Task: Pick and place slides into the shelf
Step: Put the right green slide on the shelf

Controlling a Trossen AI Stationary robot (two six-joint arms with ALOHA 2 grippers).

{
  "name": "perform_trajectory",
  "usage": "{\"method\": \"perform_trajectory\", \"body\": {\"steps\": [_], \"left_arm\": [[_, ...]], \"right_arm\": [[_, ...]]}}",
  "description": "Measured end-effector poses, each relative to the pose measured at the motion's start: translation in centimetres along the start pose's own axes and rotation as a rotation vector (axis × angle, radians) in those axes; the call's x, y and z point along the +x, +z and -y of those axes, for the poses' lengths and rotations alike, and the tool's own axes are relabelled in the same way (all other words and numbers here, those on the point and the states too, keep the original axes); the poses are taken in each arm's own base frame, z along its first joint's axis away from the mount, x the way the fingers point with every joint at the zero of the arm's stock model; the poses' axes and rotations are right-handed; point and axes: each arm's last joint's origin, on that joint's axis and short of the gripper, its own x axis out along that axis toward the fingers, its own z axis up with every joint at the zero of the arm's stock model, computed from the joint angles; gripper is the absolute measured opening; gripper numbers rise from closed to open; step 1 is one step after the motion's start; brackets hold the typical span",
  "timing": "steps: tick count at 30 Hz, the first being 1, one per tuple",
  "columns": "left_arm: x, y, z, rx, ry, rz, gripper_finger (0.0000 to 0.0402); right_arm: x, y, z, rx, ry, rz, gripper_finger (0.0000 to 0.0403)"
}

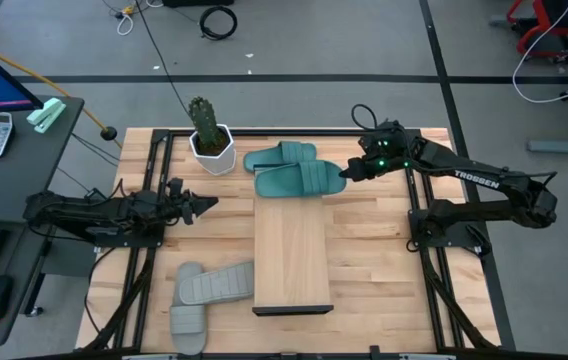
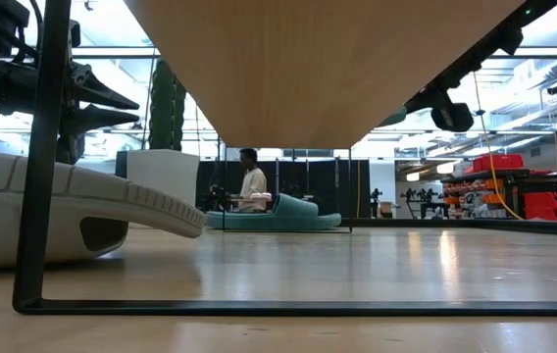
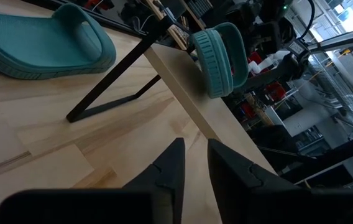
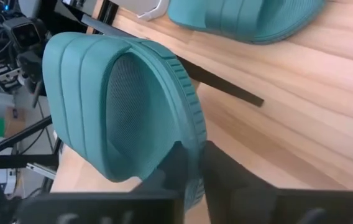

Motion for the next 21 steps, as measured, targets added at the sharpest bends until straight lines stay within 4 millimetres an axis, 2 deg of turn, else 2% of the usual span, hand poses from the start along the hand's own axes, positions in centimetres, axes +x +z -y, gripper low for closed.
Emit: {"method": "perform_trajectory", "body": {"steps": [2, 8, 14, 21], "left_arm": [[0.00, 0.00, 0.00, 0.000, 0.000, 0.000, 0.0074], [0.00, 0.00, 0.00, 0.001, 0.000, 0.000, 0.0079], [0.00, 0.00, 0.00, 0.001, 0.000, 0.000, 0.0076], [0.00, 0.00, 0.00, 0.002, 0.000, 0.000, 0.0080]], "right_arm": [[0.00, -0.01, -0.01, -0.007, 0.003, -0.004, 0.0020], [0.00, -0.10, -0.11, -0.005, 0.036, -0.035, 0.0030], [-0.01, -0.20, -0.20, 0.011, 0.070, -0.070, 0.0019], [0.01, -0.15, -0.16, 0.039, 0.051, -0.053, 0.0026]]}}
